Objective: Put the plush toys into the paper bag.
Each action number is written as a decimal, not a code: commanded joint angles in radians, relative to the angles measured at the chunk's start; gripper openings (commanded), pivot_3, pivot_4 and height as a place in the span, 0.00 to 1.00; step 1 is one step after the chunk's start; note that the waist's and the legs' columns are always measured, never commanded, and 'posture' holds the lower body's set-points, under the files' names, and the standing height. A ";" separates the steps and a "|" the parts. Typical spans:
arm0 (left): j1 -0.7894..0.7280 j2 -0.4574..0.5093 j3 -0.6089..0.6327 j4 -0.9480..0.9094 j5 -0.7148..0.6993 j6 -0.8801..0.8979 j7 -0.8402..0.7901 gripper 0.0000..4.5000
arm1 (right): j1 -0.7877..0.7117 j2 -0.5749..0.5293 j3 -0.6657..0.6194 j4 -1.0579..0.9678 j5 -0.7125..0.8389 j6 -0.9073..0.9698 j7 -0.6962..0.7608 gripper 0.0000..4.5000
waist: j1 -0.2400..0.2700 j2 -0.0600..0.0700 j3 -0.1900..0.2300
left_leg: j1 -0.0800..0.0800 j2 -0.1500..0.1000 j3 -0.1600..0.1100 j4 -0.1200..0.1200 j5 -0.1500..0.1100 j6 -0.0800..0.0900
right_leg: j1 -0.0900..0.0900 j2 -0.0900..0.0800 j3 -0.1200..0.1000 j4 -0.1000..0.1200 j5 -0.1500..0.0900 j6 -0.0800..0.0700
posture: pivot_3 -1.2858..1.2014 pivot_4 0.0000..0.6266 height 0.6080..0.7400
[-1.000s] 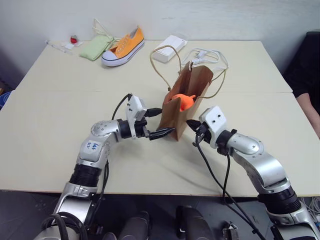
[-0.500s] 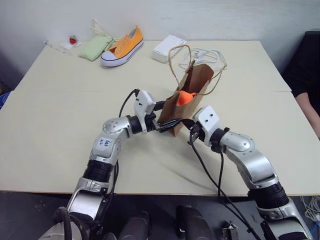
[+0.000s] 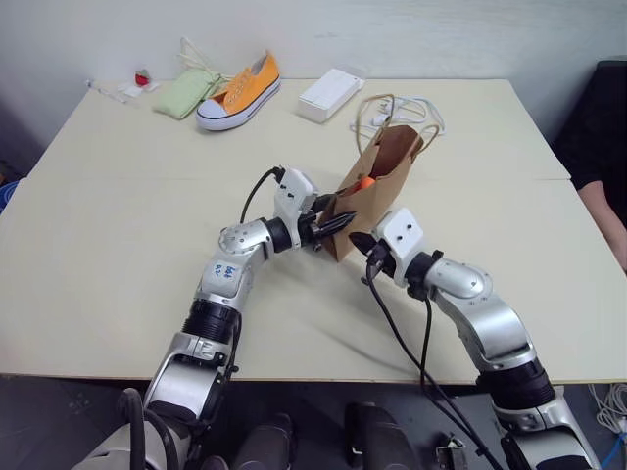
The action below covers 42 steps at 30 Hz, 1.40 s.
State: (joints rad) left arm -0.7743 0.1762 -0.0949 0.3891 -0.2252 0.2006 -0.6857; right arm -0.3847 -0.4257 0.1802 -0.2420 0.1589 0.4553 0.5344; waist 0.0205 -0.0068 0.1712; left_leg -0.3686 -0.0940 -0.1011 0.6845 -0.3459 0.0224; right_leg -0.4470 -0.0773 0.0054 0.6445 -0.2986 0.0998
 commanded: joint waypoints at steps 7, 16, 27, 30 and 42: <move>-0.180 0.053 0.088 0.211 -0.143 -0.039 -0.380 0.00 | 0.256 -0.097 -0.367 -0.466 0.344 0.184 0.051 0.00 | 0.006 0.000 0.000 | -0.002 0.000 -0.001 0.000 0.000 0.000 | 0.000 0.000 -0.001 0.000 0.000 0.000 | 0.52 0.24 1.00; -0.281 0.093 -0.024 0.430 -0.042 -0.219 -0.795 0.00 | 0.657 -0.296 -0.899 -0.672 0.693 0.284 0.165 0.00 | 0.007 0.000 0.000 | 0.001 0.000 -0.001 0.000 -0.001 0.001 | 0.004 0.000 -0.001 -0.001 0.000 0.000 | 0.52 0.24 1.00; -0.248 0.179 0.009 0.458 0.008 -0.236 -0.762 0.29 | 0.780 -0.357 -0.941 -0.577 0.644 0.221 0.244 0.22 | 0.002 -0.003 0.002 | 0.002 0.000 0.001 0.000 0.000 0.002 | 0.003 0.000 0.001 0.001 0.001 0.001 | 0.52 0.24 1.00; -0.177 0.316 0.031 0.239 -0.046 -0.032 -0.815 0.48 | 0.767 -0.430 -1.004 -0.500 0.675 0.221 0.342 0.43 | -0.004 -0.003 0.002 | 0.001 0.001 0.001 -0.001 0.000 0.002 | 0.002 0.001 0.002 0.002 0.001 0.001 | 0.52 0.24 1.00; 0.030 0.897 0.271 -0.299 -0.419 0.632 -0.850 0.99 | 0.480 -0.875 -1.108 0.089 0.789 0.336 0.783 0.99 | 0.013 -0.002 0.002 | 0.001 0.001 -0.002 0.000 -0.001 0.003 | 0.005 -0.001 0.000 -0.004 0.001 0.001 | 0.52 0.24 1.00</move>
State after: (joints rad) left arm -0.7470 1.0593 0.1290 0.1475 -0.5765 0.7882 -1.5010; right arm 0.1254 -1.2795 -0.9405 -0.2202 0.9487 0.8043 1.2779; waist 0.0340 -0.0085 0.1736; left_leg -0.3676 -0.0928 -0.1030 0.6840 -0.3468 0.0251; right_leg -0.4421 -0.0786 0.0047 0.6402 -0.2981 0.1008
